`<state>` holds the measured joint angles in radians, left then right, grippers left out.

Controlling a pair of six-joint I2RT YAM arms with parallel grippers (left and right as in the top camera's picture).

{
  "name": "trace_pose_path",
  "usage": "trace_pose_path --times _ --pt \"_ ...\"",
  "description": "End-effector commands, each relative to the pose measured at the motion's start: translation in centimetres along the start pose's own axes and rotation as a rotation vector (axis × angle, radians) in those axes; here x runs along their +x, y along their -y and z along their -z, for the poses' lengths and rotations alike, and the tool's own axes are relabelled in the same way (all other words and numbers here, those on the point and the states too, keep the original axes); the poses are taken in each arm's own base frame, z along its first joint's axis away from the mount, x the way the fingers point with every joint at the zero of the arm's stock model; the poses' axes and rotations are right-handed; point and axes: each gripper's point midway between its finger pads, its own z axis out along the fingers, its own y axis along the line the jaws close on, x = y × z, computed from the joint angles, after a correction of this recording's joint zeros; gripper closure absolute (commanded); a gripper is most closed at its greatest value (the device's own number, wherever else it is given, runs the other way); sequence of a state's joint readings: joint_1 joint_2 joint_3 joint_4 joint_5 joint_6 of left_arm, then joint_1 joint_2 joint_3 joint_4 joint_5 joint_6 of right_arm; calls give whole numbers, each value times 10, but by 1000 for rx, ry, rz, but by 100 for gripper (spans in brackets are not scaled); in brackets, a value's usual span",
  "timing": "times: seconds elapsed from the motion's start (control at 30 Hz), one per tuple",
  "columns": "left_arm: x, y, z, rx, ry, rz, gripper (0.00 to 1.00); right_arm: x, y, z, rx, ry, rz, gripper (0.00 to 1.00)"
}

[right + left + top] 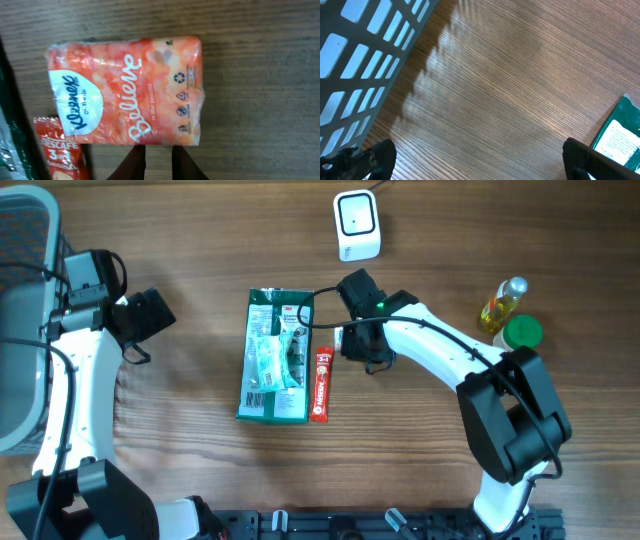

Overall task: Scan the item barcode
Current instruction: 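Lower the right gripper and grasp the Kleenex pack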

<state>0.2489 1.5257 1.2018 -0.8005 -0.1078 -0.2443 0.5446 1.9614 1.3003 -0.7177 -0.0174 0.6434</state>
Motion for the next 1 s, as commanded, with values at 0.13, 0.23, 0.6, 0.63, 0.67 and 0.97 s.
trace_pose_path --times 0.13,0.23,0.6,0.63,0.67,0.97 --pt "-5 -1 4 1 19 -7 0 -10 36 -13 137 131 -17 82" --pt "-5 -1 4 1 19 -7 0 -36 59 -5 239 247 -52 85" --pt "-5 -1 4 1 19 -7 0 -89 -5 78 -175 286 -69 56" --pt "-5 -1 4 1 19 -7 0 -80 -16 79 -243 231 -95 57" --pt "-5 -1 4 1 19 -7 0 -74 -19 76 -266 197 -113 58" --pt "-5 -1 4 1 19 -7 0 -30 2 10 -223 53 -218 67"
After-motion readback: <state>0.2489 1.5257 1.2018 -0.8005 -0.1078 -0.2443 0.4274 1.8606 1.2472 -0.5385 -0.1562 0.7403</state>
